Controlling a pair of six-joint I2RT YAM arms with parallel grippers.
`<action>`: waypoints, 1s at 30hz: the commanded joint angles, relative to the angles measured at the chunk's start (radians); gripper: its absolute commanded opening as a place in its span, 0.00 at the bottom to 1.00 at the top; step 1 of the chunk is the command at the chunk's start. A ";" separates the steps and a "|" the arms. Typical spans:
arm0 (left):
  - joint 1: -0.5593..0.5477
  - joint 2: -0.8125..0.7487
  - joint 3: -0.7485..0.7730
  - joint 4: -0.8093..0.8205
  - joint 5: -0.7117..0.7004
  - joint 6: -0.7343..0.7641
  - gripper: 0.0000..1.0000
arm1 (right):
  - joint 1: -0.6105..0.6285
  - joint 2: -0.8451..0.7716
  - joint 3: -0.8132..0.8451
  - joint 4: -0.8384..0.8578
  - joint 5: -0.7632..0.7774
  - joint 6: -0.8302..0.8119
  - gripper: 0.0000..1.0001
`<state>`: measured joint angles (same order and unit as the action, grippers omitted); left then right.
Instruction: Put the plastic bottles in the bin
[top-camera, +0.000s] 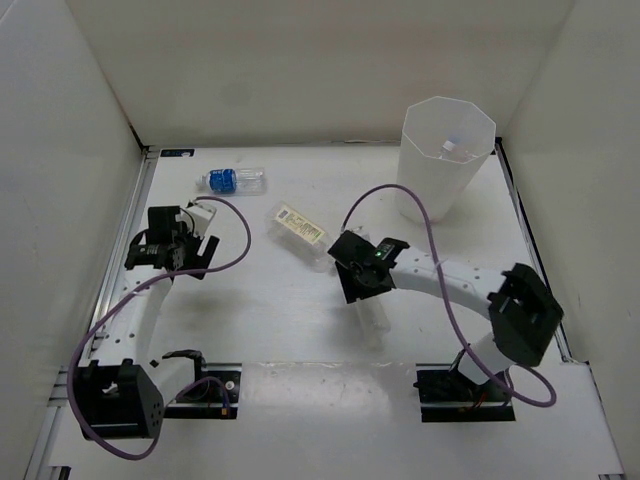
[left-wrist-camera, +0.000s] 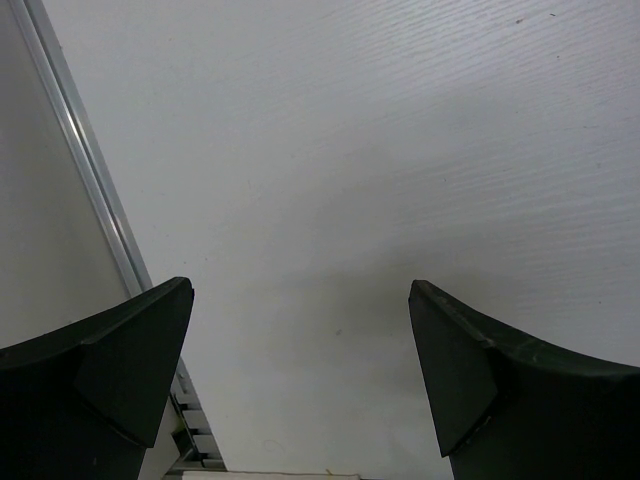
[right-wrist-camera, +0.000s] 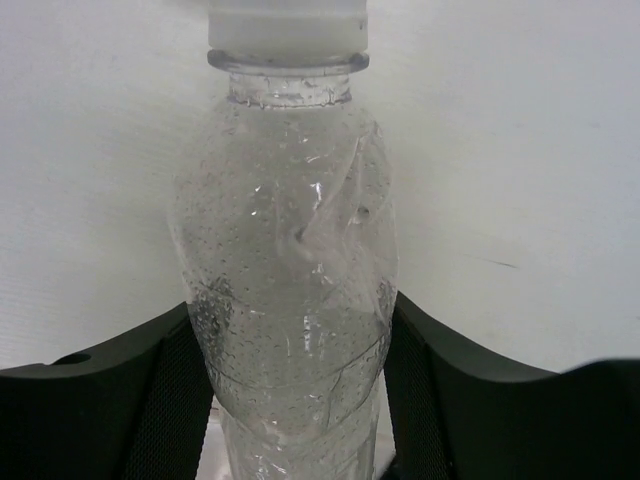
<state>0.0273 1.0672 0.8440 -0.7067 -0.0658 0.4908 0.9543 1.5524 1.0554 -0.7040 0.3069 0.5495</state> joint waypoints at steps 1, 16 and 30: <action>0.026 -0.027 0.012 0.003 0.011 -0.020 1.00 | 0.001 -0.150 0.127 -0.115 0.254 -0.015 0.21; 0.154 -0.067 -0.034 0.003 0.069 -0.083 1.00 | -0.609 0.115 0.902 0.459 0.265 -0.571 0.23; 0.187 -0.078 -0.045 0.003 0.080 -0.072 1.00 | -0.738 0.253 0.936 0.362 0.187 -0.483 0.86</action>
<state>0.2104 1.0046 0.7986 -0.7067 -0.0124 0.4213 0.2150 1.8931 1.9930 -0.3660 0.5438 0.0555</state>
